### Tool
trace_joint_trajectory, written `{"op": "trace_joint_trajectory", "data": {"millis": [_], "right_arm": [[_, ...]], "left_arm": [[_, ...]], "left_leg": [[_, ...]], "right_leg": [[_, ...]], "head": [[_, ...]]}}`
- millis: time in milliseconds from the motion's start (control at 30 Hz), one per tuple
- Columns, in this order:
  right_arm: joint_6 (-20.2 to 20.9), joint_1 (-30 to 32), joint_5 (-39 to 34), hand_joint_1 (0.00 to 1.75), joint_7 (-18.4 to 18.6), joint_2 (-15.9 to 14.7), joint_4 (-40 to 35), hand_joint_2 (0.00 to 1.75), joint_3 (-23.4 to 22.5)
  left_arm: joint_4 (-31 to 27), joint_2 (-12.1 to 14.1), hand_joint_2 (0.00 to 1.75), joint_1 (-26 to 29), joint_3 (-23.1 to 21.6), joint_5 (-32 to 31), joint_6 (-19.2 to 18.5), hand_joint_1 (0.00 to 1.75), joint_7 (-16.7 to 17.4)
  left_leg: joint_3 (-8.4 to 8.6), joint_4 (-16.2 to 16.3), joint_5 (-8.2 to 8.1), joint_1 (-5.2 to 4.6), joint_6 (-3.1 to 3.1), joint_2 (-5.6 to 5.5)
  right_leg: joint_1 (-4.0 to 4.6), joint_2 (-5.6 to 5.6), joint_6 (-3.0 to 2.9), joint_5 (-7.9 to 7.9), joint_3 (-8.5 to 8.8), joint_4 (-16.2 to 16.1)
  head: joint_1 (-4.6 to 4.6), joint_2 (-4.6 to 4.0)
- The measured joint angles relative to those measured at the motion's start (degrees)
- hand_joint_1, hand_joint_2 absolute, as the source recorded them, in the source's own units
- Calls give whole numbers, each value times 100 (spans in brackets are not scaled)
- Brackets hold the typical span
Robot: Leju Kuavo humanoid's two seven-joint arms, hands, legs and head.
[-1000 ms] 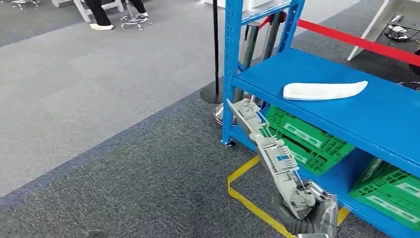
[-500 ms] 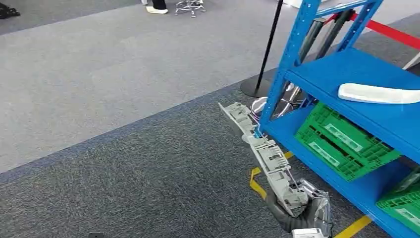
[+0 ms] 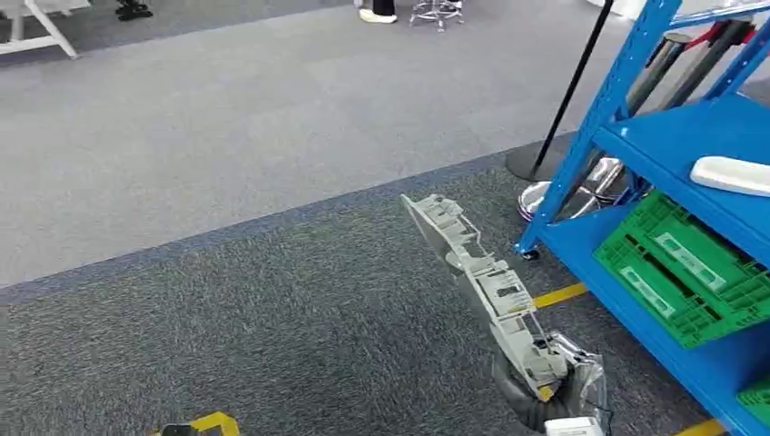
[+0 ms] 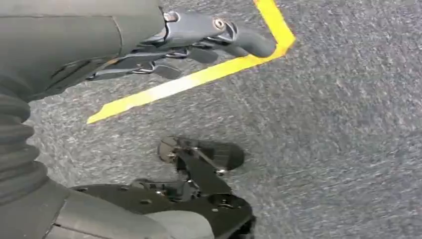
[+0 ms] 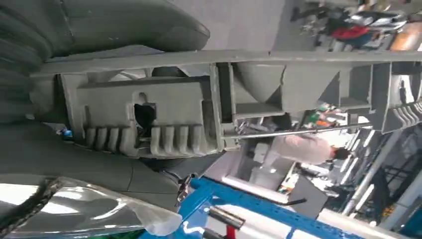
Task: Take the parts from the cabinet and place them on the table.
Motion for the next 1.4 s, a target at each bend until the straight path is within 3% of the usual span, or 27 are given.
{"op": "trace_joint_trajectory", "data": {"millis": [33,67,133,200,267,433,533,567,600,633,667,700,767,833,867,900,1000,1033,1067,1100,1167,1200,1233,1300,1333,1367,1400], "right_arm": [[72,3,-37,175,-22,2,0,175,-39],[127,16,-61,175,-48,2,0,175,-70],[216,22,-98,175,-61,2,20,175,-164],[372,25,-122,175,-74,2,52,175,-276],[482,24,-124,175,-94,7,61,175,-369],[482,24,-124,175,-94,7,61,175,-369],[503,23,-118,175,-96,9,61,175,-389],[553,27,-17,175,-114,37,63,175,-470],[570,16,95,175,-120,61,74,175,-518],[620,0,223,175,-120,129,87,175,-584],[640,22,265,175,-164,149,98,175,-623],[649,21,267,175,-164,151,111,175,-634],[653,21,284,175,-164,151,127,175,-658],[608,9,461,175,-155,151,131,175,-693],[577,-12,544,175,-140,153,142,175,-708],[535,-14,646,175,-131,160,149,175,-708],[424,-23,833,175,-87,166,168,175,-721],[402,-31,862,175,-74,168,173,175,-723],[386,-37,881,175,-70,168,173,175,-728],[365,-38,888,175,-68,188,173,175,-728],[360,-36,896,175,-68,190,175,175,-739],[360,-38,894,175,-65,190,179,175,-743],[360,-37,896,175,-65,190,186,175,-743],[360,-46,896,175,-65,190,188,175,-745],[360,-55,896,175,-65,192,186,175,-745],[360,-62,896,175,-65,195,186,175,-750],[356,-64,896,175,-68,195,188,175,-752]], "left_arm": [[0,-9,175,-5,-2,-35,-2,0,-7],[0,-13,175,-10,-2,-63,-11,0,-11],[0,-33,175,-30,-2,-113,-33,0,-39],[0,-41,175,-15,-7,-201,-44,0,-90],[0,-46,175,-9,-11,-238,-39,0,-107],[0,-46,175,-9,-11,-238,-39,0,-107],[0,-46,175,-9,-13,-251,-28,0,-107],[-2,-33,175,-33,-17,-295,112,0,-105],[0,-31,175,-57,-15,-319,177,0,-105],[0,-55,175,-20,-13,-334,269,0,-90],[0,-50,175,-67,-15,-409,317,0,-87],[0,-59,175,-63,-15,-421,319,0,-87],[0,-76,175,-39,-17,-516,400,0,-81],[0,-87,175,-34,-65,-677,531,0,-63],[0,-81,175,-35,-94,-717,560,0,-63],[0,-76,175,-63,-107,-741,584,0,-63],[0,-76,175,-26,-125,-776,638,0,-61],[0,-57,175,-20,-127,-789,643,0,-61],[0,-70,175,-18,-133,-791,647,0,-61],[0,-70,175,-35,-140,-793,651,0,-61],[0,-79,175,-55,-164,-800,651,0,-61],[0,-79,175,-52,-170,-802,651,0,-61],[0,-81,175,-43,-173,-802,651,0,-61],[0,-79,175,-25,-173,-802,654,0,-61],[0,-76,175,-23,-173,-802,654,0,-61],[0,-70,175,-27,-173,-802,656,0,-61],[0,-59,175,-50,-175,-802,656,0,-61]], "left_leg": [[-69,212,-321,-2,-33,261],[-156,576,-689,16,-74,411],[-331,1403,-1101,67,-138,542],[-227,1633,-855,116,-177,577],[260,994,-545,126,-161,644],[260,994,-545,126,-161,644],[452,705,-500,123,-143,696],[1070,-263,-584,23,-46,1231],[1054,-361,-601,-26,25,1178],[1023,-556,-385,-8,210,899],[862,-539,-268,-6,273,625],[827,-522,-243,-7,266,537],[762,-454,-229,4,245,372],[690,-317,-261,34,194,205],[622,-233,-292,18,146,151],[533,-84,-314,11,123,95],[427,-106,-255,50,44,-72],[418,-58,-298,53,28,-24],[350,100,-410,28,-2,248],[169,462,-617,41,-35,412],[-274,1403,-1019,60,-63,559],[-428,1734,-1104,63,-63,578],[-446,1760,-1044,62,-49,580],[-106,1075,-593,42,18,607],[177,513,-315,6,76,721],[383,88,-217,-70,149,1032],[425,14,-299,-117,180,1095]], "right_leg": [[6,-41,-49,31,-72,-24],[20,-144,-78,85,-113,-23],[35,-328,-77,164,-202,-17],[44,-520,-57,259,-328,-9],[48,-665,-34,319,-399,-7],[48,-665,-34,319,-399,-7],[48,-698,-27,332,-407,-8],[55,-838,13,369,-408,0],[40,-969,85,418,-421,-6],[-14,-707,198,298,-480,93],[-11,-165,215,-461,-1045,1467],[-5,-143,223,-513,-1125,1699],[-18,-140,236,-231,-878,1340],[-53,7,248,223,-291,319],[-75,300,262,87,-183,131],[-88,327,235,79,-178,76],[-46,140,142,104,-197,131],[-77,55,108,122,-197,112],[-69,9,73,117,-192,108],[-55,-77,56,112,-195,108],[-22,-246,34,99,-201,109],[-9,-331,27,91,-199,109],[1,-402,17,82,-191,109],[18,-538,18,54,-154,109],[23,-604,21,33,-118,107],[22,-660,29,16,-101,95],[58,-721,76,-11,-92,106]], "head": [[-55,0],[-79,0],[-85,0],[-90,0],[-90,0],[-90,0],[-85,0],[-85,0],[-83,0],[-74,0],[-55,0],[-55,0],[-57,0],[-51,0],[-50,0],[-55,0],[-50,0],[-53,0],[-86,0],[-129,0],[-125,0],[-123,0],[-123,0],[-123,0],[-125,0],[-120,0],[-127,0]]}}
